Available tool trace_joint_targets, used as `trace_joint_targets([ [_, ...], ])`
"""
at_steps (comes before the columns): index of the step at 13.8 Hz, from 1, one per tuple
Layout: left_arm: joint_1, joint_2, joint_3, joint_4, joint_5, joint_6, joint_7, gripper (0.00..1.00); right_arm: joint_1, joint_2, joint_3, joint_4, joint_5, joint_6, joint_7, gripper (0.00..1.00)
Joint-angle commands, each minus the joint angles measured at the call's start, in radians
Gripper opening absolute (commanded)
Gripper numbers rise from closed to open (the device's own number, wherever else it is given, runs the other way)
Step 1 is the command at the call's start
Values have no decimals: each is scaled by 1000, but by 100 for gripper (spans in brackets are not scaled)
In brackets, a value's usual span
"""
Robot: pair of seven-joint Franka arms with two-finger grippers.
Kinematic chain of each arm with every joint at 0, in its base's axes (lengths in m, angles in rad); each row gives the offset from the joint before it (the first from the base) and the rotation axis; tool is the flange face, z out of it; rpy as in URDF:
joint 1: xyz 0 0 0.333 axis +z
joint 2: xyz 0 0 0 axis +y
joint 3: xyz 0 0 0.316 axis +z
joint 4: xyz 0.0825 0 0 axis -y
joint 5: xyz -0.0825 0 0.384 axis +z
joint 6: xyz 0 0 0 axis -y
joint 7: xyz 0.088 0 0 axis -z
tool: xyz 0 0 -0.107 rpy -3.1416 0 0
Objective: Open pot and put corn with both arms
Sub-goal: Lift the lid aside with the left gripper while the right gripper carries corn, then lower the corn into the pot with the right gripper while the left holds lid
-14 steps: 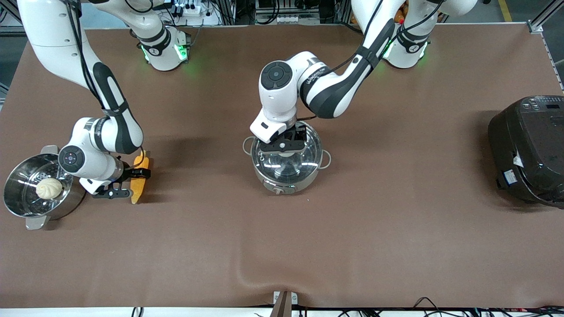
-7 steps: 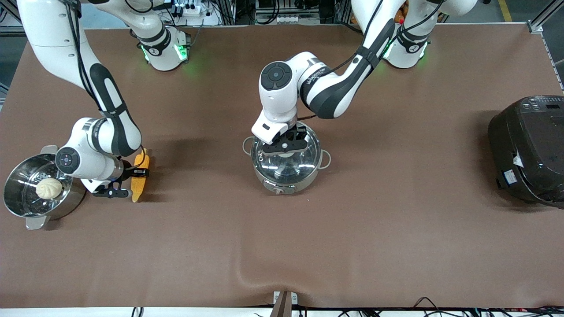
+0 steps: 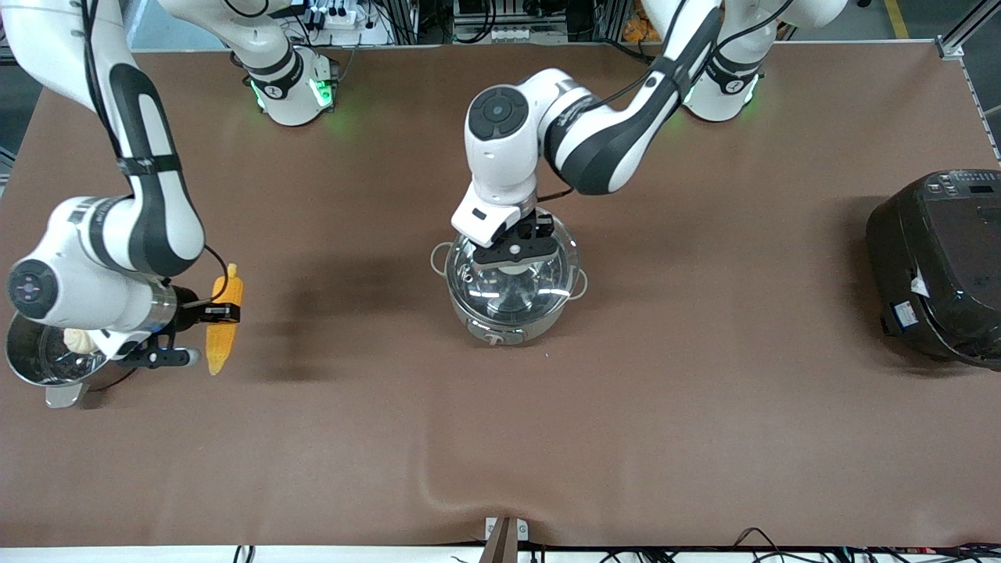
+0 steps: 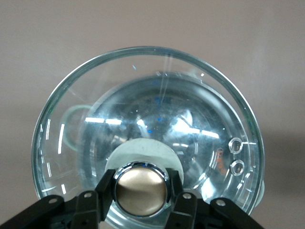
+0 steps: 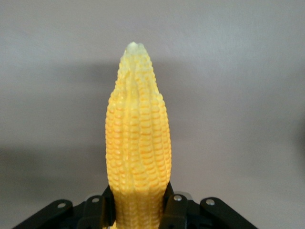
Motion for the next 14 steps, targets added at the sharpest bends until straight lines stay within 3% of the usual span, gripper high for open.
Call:
trace_joint_targets([
  [1,104,-68,-5,-12,14,-63,-9,0,38,6,3,98,9,-93,-7,13],
  [3,213,-67,-8,-13,12,-67,57,0,110,-34,4,100,18,-107,11,14],
  [6,376,-50,-7,-18,-29,-67,224,0,291,-49,3,148,10,-96,251,14],
  [10,500,41,-7,-19,-28,-66,371,0,502,-25,3,204,4,-3,501,13],
  [14,582,111,-7,-38,-26,-38,417,0,704,87,3,208,-17,138,791,13],
])
